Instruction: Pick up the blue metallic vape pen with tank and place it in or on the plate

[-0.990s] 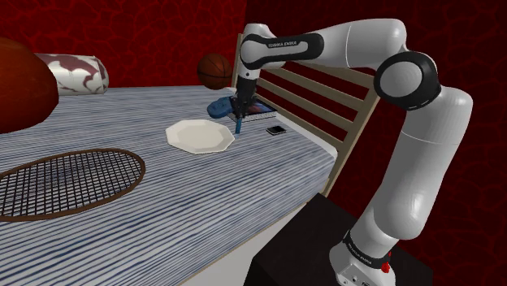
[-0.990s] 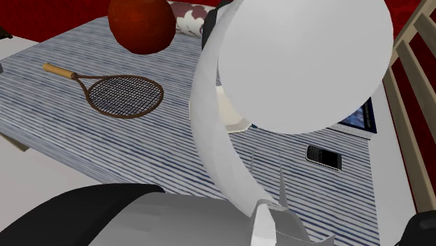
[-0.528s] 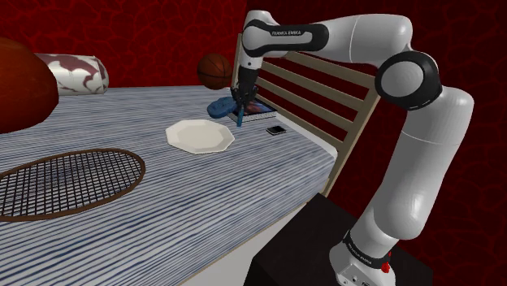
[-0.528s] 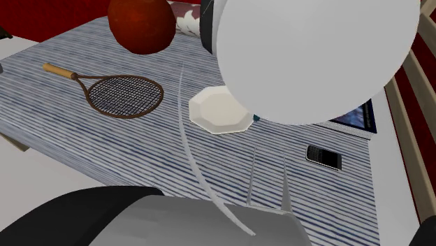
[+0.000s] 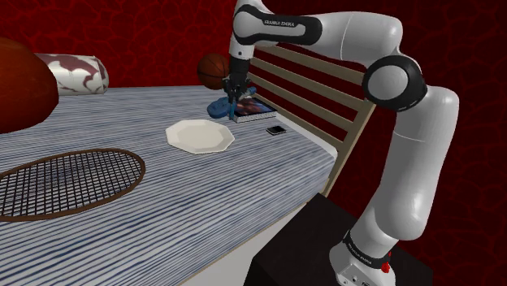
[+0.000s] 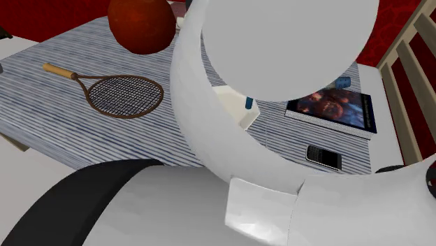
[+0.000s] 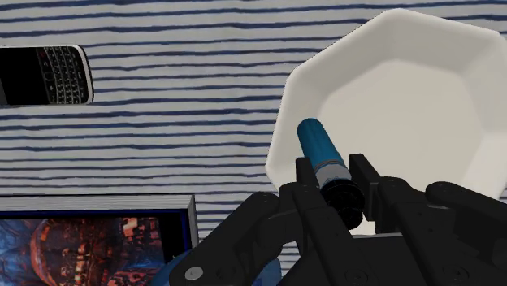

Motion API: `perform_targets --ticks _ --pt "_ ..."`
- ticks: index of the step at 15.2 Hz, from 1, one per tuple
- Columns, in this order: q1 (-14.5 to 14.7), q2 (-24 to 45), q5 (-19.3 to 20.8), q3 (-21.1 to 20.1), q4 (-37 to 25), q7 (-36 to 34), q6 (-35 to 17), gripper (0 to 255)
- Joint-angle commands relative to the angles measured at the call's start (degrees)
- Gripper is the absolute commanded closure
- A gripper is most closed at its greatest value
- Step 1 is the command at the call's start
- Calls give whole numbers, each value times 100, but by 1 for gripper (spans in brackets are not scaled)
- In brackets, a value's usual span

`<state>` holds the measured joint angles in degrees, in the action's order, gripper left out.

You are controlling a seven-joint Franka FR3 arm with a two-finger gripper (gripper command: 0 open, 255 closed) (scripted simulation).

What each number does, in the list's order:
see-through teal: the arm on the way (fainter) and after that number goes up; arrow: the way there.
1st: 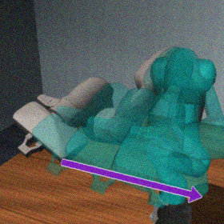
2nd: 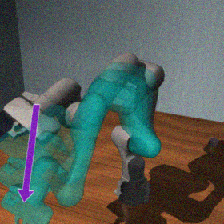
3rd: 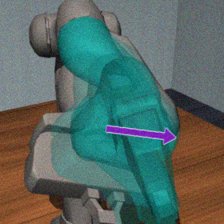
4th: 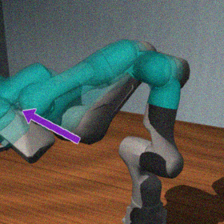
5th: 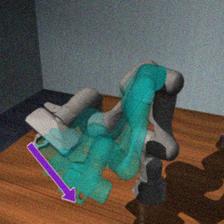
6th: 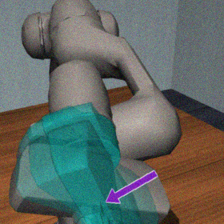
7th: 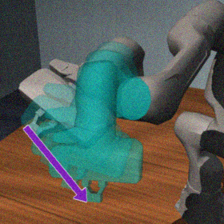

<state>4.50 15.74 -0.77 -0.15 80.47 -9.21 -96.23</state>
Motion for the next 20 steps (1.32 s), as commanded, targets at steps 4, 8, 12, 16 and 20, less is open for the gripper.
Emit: perform_targets --ticks 4,8,12,16,20 --pt "335 986 68 -150 -1658 -483 669 255" --pt "689 2732 157 -217 -4724 -838 1984 255" --pt "660 2131 134 -213 -3349 -835 1211 255" --pt "645 1883 127 -216 -2617 -832 726 255" --pt "635 1740 123 -216 -2069 -830 321 255"
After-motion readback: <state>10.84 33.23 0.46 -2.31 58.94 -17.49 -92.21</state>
